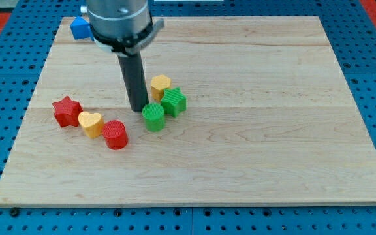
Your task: Push green star to the left of yellow hexagon
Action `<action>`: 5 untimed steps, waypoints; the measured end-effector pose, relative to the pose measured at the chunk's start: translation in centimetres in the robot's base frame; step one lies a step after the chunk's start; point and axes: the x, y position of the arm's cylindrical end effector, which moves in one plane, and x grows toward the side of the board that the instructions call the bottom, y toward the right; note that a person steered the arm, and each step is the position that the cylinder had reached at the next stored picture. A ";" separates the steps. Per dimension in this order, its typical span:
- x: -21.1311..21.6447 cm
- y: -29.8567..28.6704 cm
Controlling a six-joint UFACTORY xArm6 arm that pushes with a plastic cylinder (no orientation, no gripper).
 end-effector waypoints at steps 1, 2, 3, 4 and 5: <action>2.9 1.7; 4.8 4.3; 3.0 10.0; -1.1 9.0; -1.7 1.4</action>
